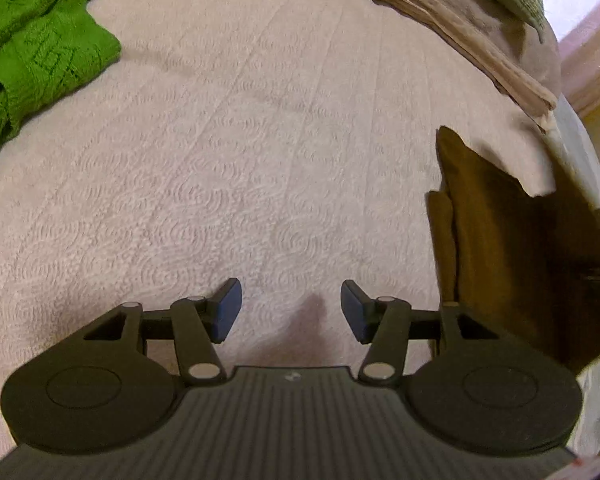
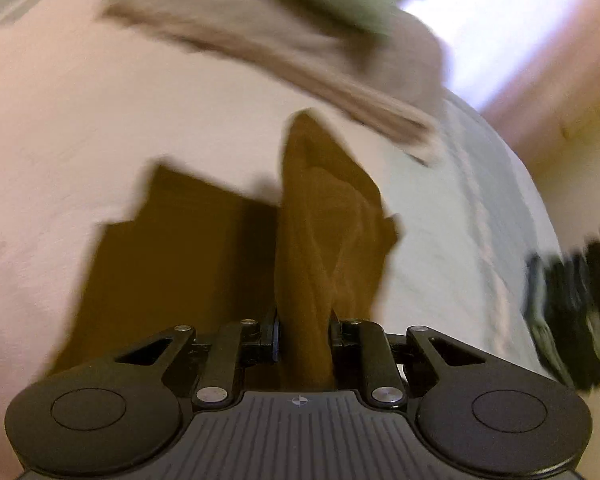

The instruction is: Fold large clothes

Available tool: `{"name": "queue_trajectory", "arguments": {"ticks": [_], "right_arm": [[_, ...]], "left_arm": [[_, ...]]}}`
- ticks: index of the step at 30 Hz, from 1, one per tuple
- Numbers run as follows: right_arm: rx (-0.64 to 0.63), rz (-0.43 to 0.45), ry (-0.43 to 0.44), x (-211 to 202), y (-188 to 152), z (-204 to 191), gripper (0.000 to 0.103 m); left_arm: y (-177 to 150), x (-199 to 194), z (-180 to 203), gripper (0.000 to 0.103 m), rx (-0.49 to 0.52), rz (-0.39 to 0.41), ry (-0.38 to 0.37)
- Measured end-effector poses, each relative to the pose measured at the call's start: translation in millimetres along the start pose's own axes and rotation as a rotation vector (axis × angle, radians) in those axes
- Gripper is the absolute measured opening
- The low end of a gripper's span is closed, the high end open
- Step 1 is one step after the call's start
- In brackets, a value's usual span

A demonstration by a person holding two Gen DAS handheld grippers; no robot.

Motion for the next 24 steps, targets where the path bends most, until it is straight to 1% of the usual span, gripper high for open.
{"name": "queue_trajectory", "arguments": {"ticks": [1,2,3,4,5,6,7,8,9,10,11,12,14,15,16,19,20,21,22,24], "right_arm": [[-0.037,-0.006,-0.004,8,-1,-29,0.017],[-0.069,-0.021,0.001,19,-5,-52,0.025],[-0.115,-0.059,0.017,33,-13,-77,0.034],[-0.168,-0.081,-0.003,43,-22,-92,0.038],[-0.215,-0.059,-0.054,44,-26,-99,0.040],[-0.236,-0.045,-0.063,39,-26,-99,0.042],[-0.232,-0.045,-0.021,32,-26,-93,0.050],[-0.206,-0.053,0.045,23,-26,-85,0.059],[-0.169,-0.043,0.123,9,-26,-74,0.061],[-0.141,-0.025,0.180,-5,-21,-70,0.063],[-0.121,-0.005,0.236,-19,-24,-57,0.063],[-0.103,0.002,0.264,-31,-27,-48,0.063],[-0.025,-0.003,0.304,-43,-37,-13,0.063],[0.041,-0.011,0.307,-43,-38,6,0.063],[0.121,-0.026,0.293,-39,-44,31,0.063],[0.295,-0.079,0.219,-17,-62,87,0.063],[0.347,-0.110,0.202,-3,-69,104,0.063],[0.391,-0.130,0.199,7,-76,116,0.063],[0.441,-0.147,0.203,20,-83,131,0.063],[0.500,-0.213,0.220,49,-93,146,0.063]], "left_arm": [[-1,3,-2,0.050,0.010,-0.005,-0.005],[-3,3,-4,0.050,0.020,-0.010,-0.008],[-4,4,-4,0.050,0.034,-0.012,-0.009],[-4,4,-4,0.050,0.048,-0.015,-0.011],[-3,4,-3,0.050,0.060,-0.018,-0.012],[-3,3,-3,0.050,0.065,-0.019,-0.019],[-3,2,-2,0.050,0.057,-0.023,-0.034],[-2,1,-3,0.050,0.044,-0.034,-0.050],[-2,-2,-1,0.050,0.029,-0.044,-0.078],[-1,-5,5,0.050,0.014,-0.047,-0.117],[1,-8,12,0.049,0.008,-0.048,-0.152],[2,-12,21,0.049,0.008,-0.051,-0.194],[6,-15,45,0.049,0.000,-0.071,-0.310],[8,-13,58,0.049,-0.011,-0.089,-0.368],[11,-10,70,0.049,-0.019,-0.107,-0.412],[16,14,101,0.049,-0.029,-0.175,-0.489],[17,24,109,0.049,-0.032,-0.201,-0.496],[17,34,115,0.049,-0.040,-0.216,-0.486],[18,42,120,0.049,-0.043,-0.229,-0.481],[20,55,129,0.049,-0.045,-0.252,-0.471]]}}
Point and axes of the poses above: each gripper's, at about its wrist camera, not at the fingertips, and x roughly the way its jaws point, z to its right, y to its top, the point moved 7 cm from there along x, roughly the way its jaws point, and after that the axes turned 10 degrees about -z, right-handed, at the moved point
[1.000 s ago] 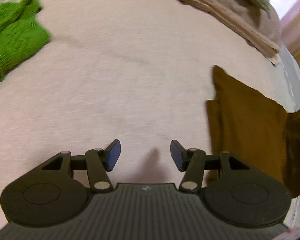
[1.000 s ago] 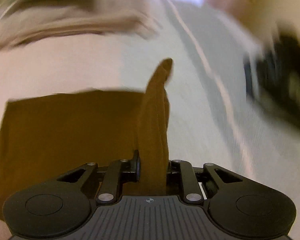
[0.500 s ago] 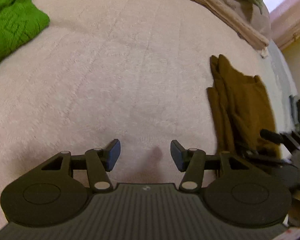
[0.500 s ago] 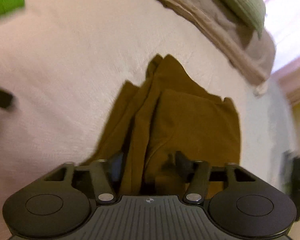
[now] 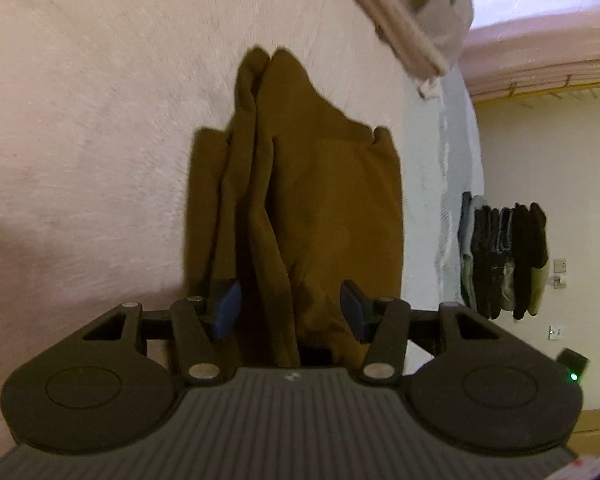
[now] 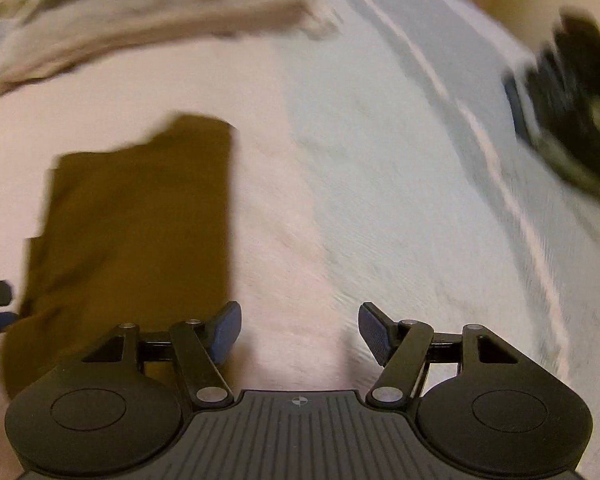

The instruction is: Fold large clothes

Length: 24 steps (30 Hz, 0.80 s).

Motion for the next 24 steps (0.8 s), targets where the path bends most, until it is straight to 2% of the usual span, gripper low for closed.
{"name": "queue_trajectory", "arguments": {"ticks": [4,5,7,8,9,13,14,16,20,24], "right_arm": [[0.039,-0.069,0.050,31,4,7,0.063],[0.046,-0.076,0.065,34,5,7,0.063],[0.040,-0.082,0.086,41,8,2,0.063],[0.030,-0.081,0.088,41,7,-1,0.063],[0.018,-0.079,0.081,44,11,-3,0.063],[-0.023,-0.076,0.079,38,13,-13,0.062],[-0.030,-0.075,0.087,39,13,-17,0.062],[-0.067,-0.065,0.080,36,15,-23,0.062],[-0.145,-0.048,0.038,42,17,-42,0.062],[-0.208,-0.022,0.007,35,15,-54,0.061]], "left_arm": [[8,14,7,0.049,0.012,0.007,0.022],[11,17,9,0.045,0.016,0.017,0.033],[16,21,11,0.029,0.030,0.041,0.046],[18,21,13,0.014,0.045,0.048,0.062],[19,19,17,0.012,0.073,0.068,0.083],[1,-16,39,0.011,0.264,0.195,0.158],[-2,-23,40,0.011,0.281,0.209,0.172],[-7,-28,32,0.011,0.260,0.209,0.175],[-3,-13,2,0.011,0.177,0.178,0.198],[2,-10,3,0.012,0.213,0.182,0.209]]}}
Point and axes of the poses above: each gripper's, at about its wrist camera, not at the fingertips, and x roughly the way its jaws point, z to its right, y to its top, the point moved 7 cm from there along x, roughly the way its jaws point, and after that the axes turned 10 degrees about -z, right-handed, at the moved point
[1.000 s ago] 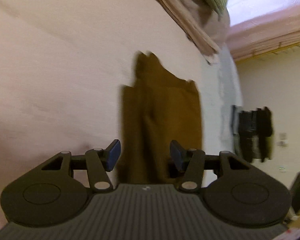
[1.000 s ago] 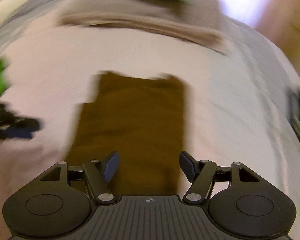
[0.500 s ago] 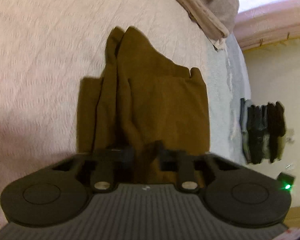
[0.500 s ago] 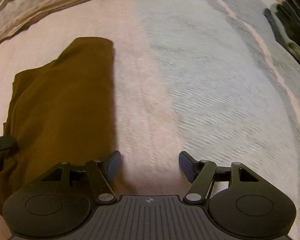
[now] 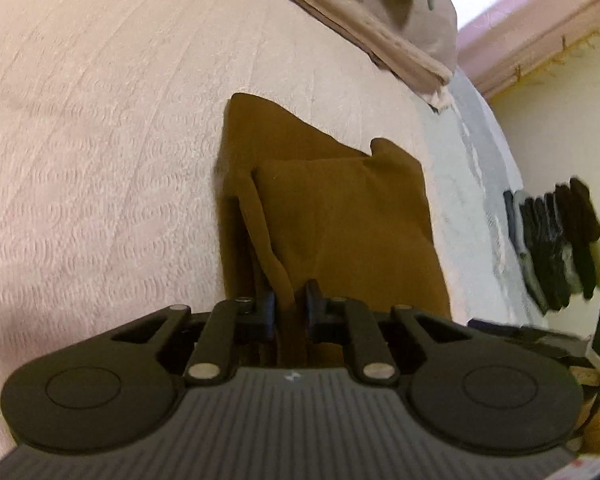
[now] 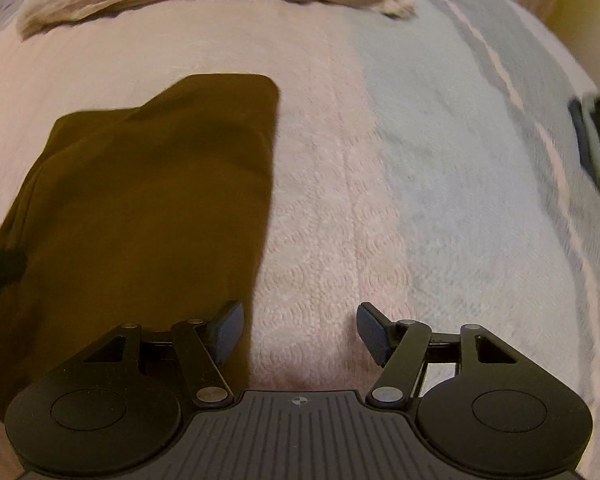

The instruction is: Fold large clothes

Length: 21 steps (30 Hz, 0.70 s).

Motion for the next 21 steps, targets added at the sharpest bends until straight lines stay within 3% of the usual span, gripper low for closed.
{"name": "queue_trajectory", "arguments": {"ticks": [3,6,9,12,13,15,17,19,21], "right_arm": [[-0.015,0.011,-0.012,8,-3,-4,0.061],[0.010,0.023,0.048,5,-3,5,0.061],[0.083,0.094,0.160,-22,-10,25,0.061],[0.067,0.185,0.272,-61,-29,28,0.061],[0.047,0.206,0.288,-70,-34,24,0.058],[-0.007,0.232,0.326,-79,-46,10,0.040],[-0.060,0.210,0.343,-74,-56,-7,0.026],[-0.091,0.182,0.340,-59,-68,-20,0.025],[-0.099,0.106,0.337,-36,-74,-27,0.025]], "left_arm": [[-5,11,-16,0.019,0.001,-0.011,0.025],[-2,0,-23,0.025,-0.062,-0.013,-0.003],[-1,-27,-11,0.024,0.000,0.033,0.085],[-8,-58,21,0.024,0.124,0.071,0.112],[-12,-64,37,0.024,0.176,0.083,0.105],[-25,-66,67,0.023,0.268,0.081,0.090],[-43,-47,83,0.015,0.329,0.025,0.100],[-59,-19,71,0.010,0.355,-0.028,0.212],[-68,-1,53,0.007,0.299,-0.056,0.242]]}}
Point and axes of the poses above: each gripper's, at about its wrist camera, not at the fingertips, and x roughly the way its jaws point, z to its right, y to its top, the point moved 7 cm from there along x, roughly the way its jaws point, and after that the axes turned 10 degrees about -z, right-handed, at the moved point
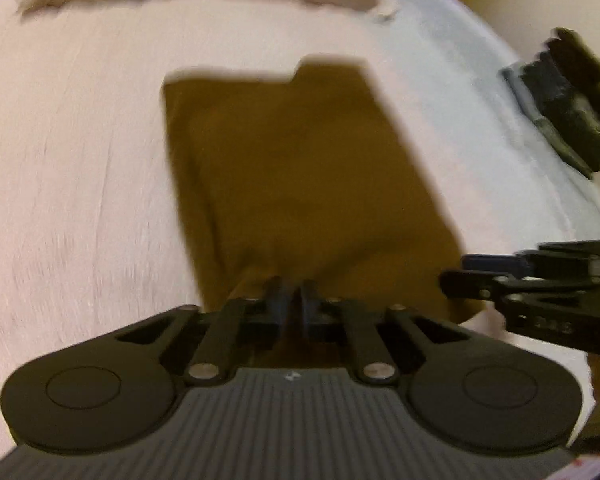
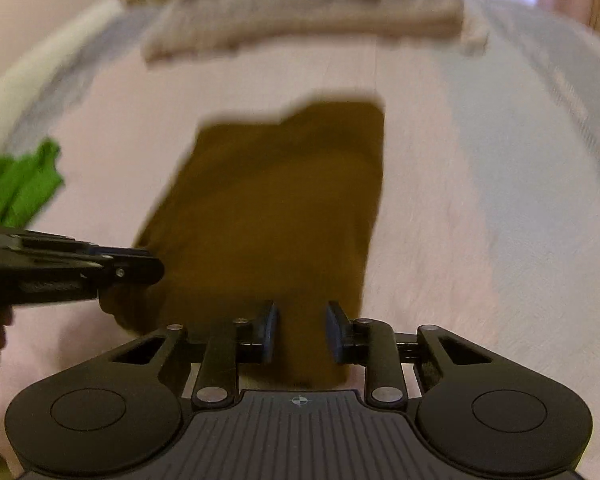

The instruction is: Fold large clothes

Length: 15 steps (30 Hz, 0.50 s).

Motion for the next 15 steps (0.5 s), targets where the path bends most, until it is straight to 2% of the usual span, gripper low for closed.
{"name": "queue_trajectory", "arguments": {"ticks": [4,5,6,7,8,10,11,12,15], "right_arm": [[-0.027,-0.055,0.001,3,2,-3,0.028],[-0.038,-0.066,0.001,-4,3,-4,0.033],[-0.045,-0.079,0.006,-11,2,-4,0.038],[-0.052,-0.091,0.012,-17,1,-4,0.049],[-0.061,-0.106,0.015,-22,-2,-5,0.055],[-0.083,-0.126,0.011,-29,-6,-1,0.055],[-0.098,-0.134,0.011,-32,-8,-1,0.056],[-0.107,-0.146,0.003,-35,-9,1,0.056],[-0.114,-0.184,-0.009,-44,-10,7,0.056]], "left_arm": [[4,-18,3,0.007,-0.080,0.024,0.014],[3,-27,6,0.008,-0.106,0.030,0.022],[4,-36,8,0.014,-0.139,0.031,0.030],[3,-44,10,0.016,-0.179,0.024,0.034],[0,-50,14,0.018,-0.210,0.016,0.035],[-6,-59,24,0.024,-0.270,-0.007,0.074],[-12,-63,30,0.031,-0.303,-0.024,0.101],[-16,-65,33,0.033,-0.334,-0.039,0.120],[-29,-72,46,0.034,-0.401,-0.077,0.147]]}}
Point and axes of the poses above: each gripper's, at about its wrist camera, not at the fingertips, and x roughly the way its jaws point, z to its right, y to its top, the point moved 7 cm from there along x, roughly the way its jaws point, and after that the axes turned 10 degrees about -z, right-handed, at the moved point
